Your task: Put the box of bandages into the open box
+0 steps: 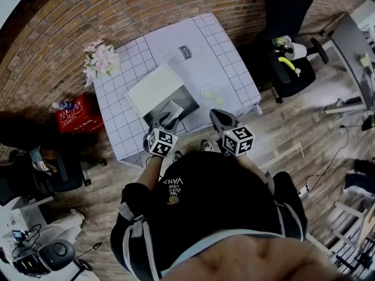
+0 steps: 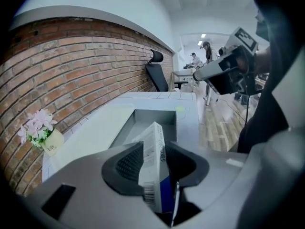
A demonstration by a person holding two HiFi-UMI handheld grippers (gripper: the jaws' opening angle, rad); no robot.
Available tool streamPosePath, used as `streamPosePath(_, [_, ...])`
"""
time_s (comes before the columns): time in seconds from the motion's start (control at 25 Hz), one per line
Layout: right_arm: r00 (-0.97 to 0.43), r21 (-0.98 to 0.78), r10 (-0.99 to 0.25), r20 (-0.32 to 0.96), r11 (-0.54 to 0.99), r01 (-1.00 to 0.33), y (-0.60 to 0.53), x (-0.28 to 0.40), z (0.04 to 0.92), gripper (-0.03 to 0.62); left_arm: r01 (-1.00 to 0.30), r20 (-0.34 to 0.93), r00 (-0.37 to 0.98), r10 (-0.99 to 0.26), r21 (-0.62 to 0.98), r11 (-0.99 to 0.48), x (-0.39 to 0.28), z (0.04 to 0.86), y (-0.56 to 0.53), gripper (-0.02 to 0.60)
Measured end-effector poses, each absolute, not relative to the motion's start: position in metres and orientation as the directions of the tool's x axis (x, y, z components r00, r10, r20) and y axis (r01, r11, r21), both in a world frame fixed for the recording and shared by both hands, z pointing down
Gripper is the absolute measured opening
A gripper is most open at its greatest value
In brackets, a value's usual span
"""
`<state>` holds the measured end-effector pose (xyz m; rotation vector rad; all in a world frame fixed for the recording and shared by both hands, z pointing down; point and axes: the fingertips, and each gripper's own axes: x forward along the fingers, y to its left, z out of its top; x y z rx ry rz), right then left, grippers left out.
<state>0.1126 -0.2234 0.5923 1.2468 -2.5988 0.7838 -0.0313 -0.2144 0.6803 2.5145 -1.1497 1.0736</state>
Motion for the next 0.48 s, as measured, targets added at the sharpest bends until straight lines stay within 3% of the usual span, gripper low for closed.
streamPosePath(0.48, [-0.580, -0.365, -0.729, 0.364, 0.461, -0.809, -0.210, 0.109, 0.588, -0.006, -0.645, 0.661, 0.488, -0.570, -0.167, -0.746, -0.037, 0.677, -0.228, 0.137])
